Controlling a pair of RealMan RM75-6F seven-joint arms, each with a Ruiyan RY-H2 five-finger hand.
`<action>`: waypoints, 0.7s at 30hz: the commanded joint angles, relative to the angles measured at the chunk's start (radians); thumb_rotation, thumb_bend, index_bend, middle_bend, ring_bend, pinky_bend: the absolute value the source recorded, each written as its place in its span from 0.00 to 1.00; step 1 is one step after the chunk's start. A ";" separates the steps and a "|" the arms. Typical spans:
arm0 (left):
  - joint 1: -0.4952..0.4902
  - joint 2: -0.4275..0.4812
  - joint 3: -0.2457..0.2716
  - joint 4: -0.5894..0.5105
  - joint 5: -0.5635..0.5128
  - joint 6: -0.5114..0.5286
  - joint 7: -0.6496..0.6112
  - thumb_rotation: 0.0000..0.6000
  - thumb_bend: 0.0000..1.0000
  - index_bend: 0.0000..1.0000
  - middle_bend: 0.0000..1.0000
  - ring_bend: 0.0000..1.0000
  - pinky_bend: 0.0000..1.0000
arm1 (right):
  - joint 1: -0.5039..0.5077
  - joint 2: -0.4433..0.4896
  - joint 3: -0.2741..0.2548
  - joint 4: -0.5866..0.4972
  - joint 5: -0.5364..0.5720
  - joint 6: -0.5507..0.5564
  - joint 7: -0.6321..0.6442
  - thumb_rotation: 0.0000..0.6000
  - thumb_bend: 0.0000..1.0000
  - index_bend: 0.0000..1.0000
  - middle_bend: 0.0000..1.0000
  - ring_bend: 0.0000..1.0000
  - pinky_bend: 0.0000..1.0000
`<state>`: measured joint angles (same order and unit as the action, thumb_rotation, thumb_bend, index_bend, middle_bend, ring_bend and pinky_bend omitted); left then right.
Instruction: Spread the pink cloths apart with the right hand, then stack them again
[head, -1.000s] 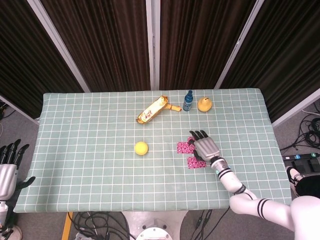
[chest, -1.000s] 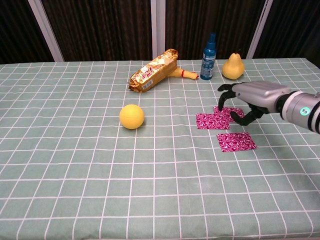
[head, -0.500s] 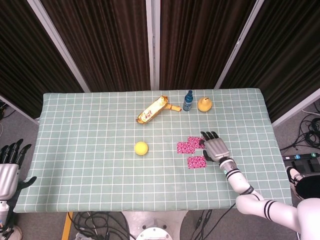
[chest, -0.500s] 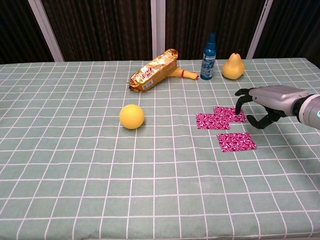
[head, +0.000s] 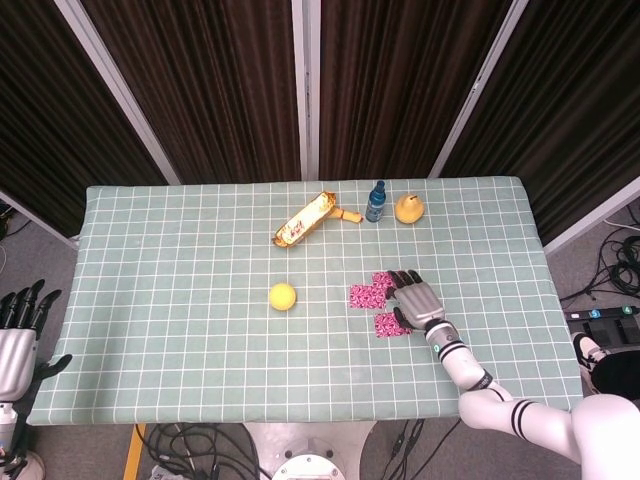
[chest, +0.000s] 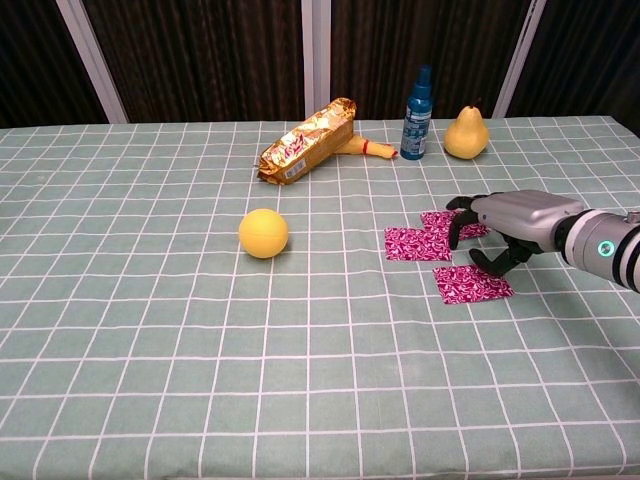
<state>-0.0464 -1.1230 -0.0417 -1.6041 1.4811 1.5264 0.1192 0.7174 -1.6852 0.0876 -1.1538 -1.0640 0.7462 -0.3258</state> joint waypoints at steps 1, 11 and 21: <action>0.002 0.000 0.001 0.001 0.000 0.001 -0.002 1.00 0.04 0.17 0.14 0.10 0.10 | 0.004 -0.010 0.001 0.001 -0.009 0.001 0.002 0.87 0.55 0.31 0.01 0.00 0.00; 0.007 -0.003 0.001 0.009 -0.004 0.004 -0.010 1.00 0.04 0.17 0.14 0.10 0.10 | 0.016 -0.022 0.009 -0.008 -0.035 0.007 0.008 0.86 0.54 0.31 0.01 0.00 0.00; 0.007 -0.005 0.002 0.015 -0.001 0.004 -0.014 1.00 0.04 0.17 0.14 0.10 0.10 | 0.012 0.033 0.028 -0.028 -0.023 0.046 -0.025 0.96 0.39 0.31 0.01 0.00 0.00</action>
<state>-0.0397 -1.1282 -0.0399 -1.5894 1.4797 1.5299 0.1051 0.7275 -1.6554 0.1125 -1.1866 -1.0918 0.7894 -0.3429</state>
